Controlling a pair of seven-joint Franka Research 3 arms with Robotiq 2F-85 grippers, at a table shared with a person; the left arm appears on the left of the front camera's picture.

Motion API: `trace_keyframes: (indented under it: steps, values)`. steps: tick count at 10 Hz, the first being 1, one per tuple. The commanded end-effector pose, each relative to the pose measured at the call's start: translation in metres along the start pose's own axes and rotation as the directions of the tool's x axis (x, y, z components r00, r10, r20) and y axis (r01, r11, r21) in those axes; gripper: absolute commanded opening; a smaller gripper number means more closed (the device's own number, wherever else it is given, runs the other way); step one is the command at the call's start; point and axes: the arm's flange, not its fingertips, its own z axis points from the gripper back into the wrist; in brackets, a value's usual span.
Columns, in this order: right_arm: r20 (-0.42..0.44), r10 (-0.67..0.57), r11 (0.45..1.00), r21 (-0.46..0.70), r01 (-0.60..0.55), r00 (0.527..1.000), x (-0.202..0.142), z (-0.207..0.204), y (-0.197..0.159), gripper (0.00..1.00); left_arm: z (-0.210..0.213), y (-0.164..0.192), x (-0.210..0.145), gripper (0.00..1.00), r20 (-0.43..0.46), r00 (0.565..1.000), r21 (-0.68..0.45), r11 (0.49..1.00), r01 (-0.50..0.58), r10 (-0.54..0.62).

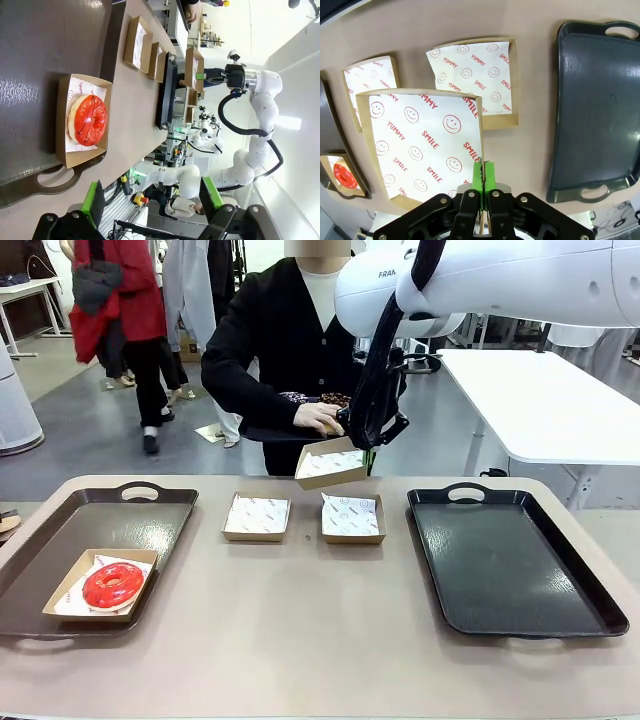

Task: Individually package the donuts and arrange them on the tray.
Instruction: Place the picked Paper togo box on the Handle tray while simultaneously picking up another Paper togo box from the table with the other hand.

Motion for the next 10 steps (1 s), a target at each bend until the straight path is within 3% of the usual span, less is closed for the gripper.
trace_keyframes:
  steps: [1,10]
  values:
    - [0.003,0.000,1.000,0.006,0.000,1.000,-0.0013,0.0006,-0.0015,0.00,0.0013,0.0000,-0.0016,1.00,-0.001,1.000,-0.011,1.000,0.006,-0.006]
    - [0.003,0.000,1.000,0.006,0.000,1.000,-0.0013,0.0006,-0.0015,0.00,0.0013,0.0000,-0.0016,1.00,-0.001,1.000,-0.011,1.000,0.006,-0.006]
